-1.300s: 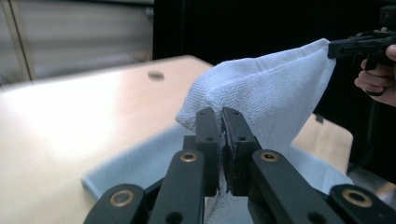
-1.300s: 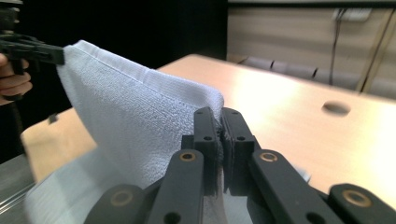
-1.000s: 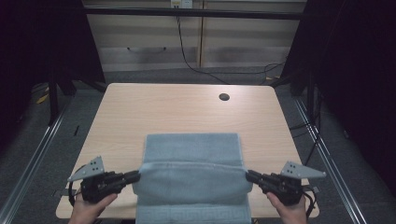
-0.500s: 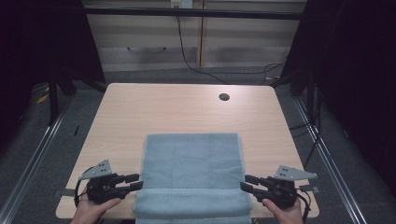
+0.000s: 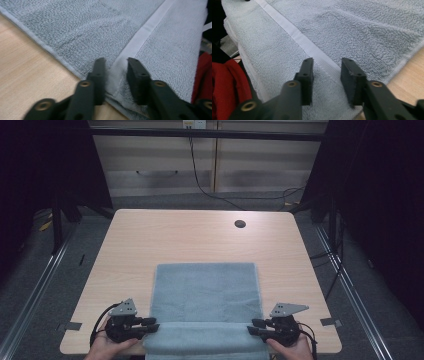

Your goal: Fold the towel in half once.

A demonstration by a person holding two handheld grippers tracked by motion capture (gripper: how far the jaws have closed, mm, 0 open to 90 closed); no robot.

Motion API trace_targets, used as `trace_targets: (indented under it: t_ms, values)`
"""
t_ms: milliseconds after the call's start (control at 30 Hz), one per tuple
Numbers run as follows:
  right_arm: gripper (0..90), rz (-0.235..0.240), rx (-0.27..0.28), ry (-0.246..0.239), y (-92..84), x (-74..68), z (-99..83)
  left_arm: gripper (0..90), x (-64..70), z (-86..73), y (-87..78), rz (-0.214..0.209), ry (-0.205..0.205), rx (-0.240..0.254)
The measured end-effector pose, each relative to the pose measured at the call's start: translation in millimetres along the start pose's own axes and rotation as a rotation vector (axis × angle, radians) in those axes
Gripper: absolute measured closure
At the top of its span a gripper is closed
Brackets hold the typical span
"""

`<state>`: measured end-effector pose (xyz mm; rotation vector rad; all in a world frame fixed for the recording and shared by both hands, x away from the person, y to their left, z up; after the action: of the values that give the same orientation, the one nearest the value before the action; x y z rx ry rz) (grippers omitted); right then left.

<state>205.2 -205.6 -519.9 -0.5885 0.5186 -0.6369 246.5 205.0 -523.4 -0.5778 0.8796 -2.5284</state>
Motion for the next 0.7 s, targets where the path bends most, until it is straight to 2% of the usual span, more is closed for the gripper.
trace_targets:
  t_ms: [33, 100, 133, 267, 333, 367, 500, 600, 633, 700]
  values:
    - [73.9, 0.001, -0.002, 0.002, 0.2, 0.2, -0.1, 81.4, 0.8, 0.2, -0.5, -0.01, 0.008, 0.001]
    - [88.6, 0.005, -0.004, -0.002, 0.0, -0.2, -0.5, 85.4, 3.6, 0.9, -2.4, -0.027, 0.007, 0.015]
    - [90.0, 0.008, 0.0, -0.008, -0.8, -1.0, -0.5, 85.7, 4.8, 1.6, -4.4, -0.027, 0.018, 0.022]
    - [90.0, 0.012, 0.053, -0.005, -10.5, -2.7, 4.8, 86.1, 12.0, 5.9, -15.0, -0.07, 0.011, 0.092]
    - [78.2, -0.019, 0.059, -0.015, -13.9, -0.6, 6.7, 86.1, 18.1, 7.8, -21.5, -0.11, 0.032, 0.13]
    - [74.9, -0.036, 0.064, -0.007, -14.3, 1.6, 6.9, 86.1, 20.6, 8.3, -24.1, -0.104, 0.047, 0.136]
    - [62.2, -0.064, 0.046, 0.023, -8.8, 13.7, 4.4, 86.1, 29.6, 5.4, -27.1, -0.125, 0.049, 0.146]
    - [63.1, -0.093, 0.005, 0.025, -2.7, 19.6, 0.1, 86.0, 29.4, 2.8, -27.1, -0.124, 0.054, 0.138]
    - [66.6, -0.083, 0.005, 0.029, -2.7, 19.8, -0.9, 86.0, 28.5, 2.5, -27.0, -0.125, 0.046, 0.143]
    - [80.3, -0.075, 0.003, 0.018, -4.8, 18.1, -1.5, 86.0, 27.1, 2.4, -27.8, -0.122, 0.041, 0.147]
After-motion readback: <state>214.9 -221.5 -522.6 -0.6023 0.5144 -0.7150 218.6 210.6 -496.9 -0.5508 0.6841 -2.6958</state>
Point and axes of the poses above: each handheld gripper's, and its own axes: y roughly forward along the jaws, z roughly out of its top, x roughly to its right, the point moved 4 cm from there along y, roughly forward along the jaws, and after that the axes turned 1 degree about z, right-handed, at the moved point
